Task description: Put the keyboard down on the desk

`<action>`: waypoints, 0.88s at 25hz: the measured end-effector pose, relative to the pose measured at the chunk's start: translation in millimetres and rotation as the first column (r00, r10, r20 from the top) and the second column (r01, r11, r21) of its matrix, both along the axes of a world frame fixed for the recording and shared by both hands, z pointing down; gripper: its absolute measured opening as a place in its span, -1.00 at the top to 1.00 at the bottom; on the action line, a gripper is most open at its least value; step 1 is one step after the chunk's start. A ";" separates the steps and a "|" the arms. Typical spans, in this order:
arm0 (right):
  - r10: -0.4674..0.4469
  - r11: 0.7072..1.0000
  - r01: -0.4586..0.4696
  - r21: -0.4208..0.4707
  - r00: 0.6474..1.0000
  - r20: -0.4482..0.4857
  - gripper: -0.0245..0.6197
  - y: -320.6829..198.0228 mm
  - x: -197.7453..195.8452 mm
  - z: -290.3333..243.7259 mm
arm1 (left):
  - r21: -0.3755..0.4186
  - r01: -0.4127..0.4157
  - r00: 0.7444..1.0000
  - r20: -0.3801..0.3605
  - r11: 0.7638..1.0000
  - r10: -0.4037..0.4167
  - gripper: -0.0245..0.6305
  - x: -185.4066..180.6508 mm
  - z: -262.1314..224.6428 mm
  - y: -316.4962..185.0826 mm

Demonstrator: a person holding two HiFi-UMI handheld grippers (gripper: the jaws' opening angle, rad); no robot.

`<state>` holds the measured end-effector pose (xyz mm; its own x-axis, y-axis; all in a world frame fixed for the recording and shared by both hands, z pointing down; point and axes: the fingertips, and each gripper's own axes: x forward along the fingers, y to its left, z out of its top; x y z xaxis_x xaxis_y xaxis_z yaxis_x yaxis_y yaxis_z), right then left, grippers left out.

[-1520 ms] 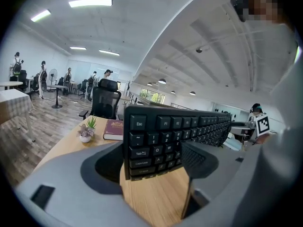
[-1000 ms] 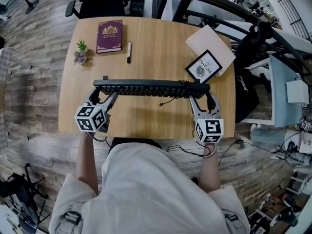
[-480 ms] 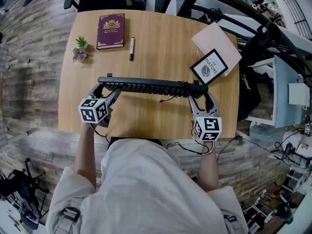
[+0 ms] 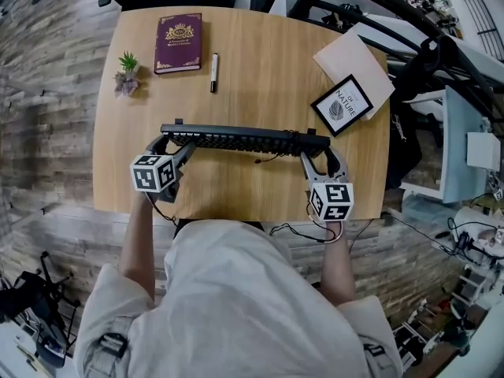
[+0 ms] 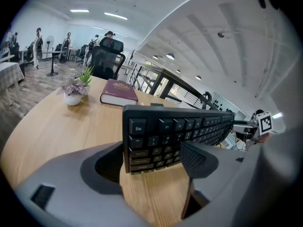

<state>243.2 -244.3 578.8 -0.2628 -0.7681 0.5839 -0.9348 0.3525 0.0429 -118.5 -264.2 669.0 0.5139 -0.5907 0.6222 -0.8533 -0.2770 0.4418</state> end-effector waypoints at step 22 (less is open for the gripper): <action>0.073 0.986 -0.056 -0.158 0.992 0.102 0.09 15.5 -16.1 76.4 | -0.035 -0.049 0.993 0.105 0.998 0.053 -0.21 -25.3 21.1 3.7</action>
<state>227.1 -228.7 655.2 -0.2832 -0.6880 0.6682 -0.9520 0.2859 -0.1091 -143.8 -260.5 690.1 0.4730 -0.5440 0.6931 -0.8809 -0.3082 0.3593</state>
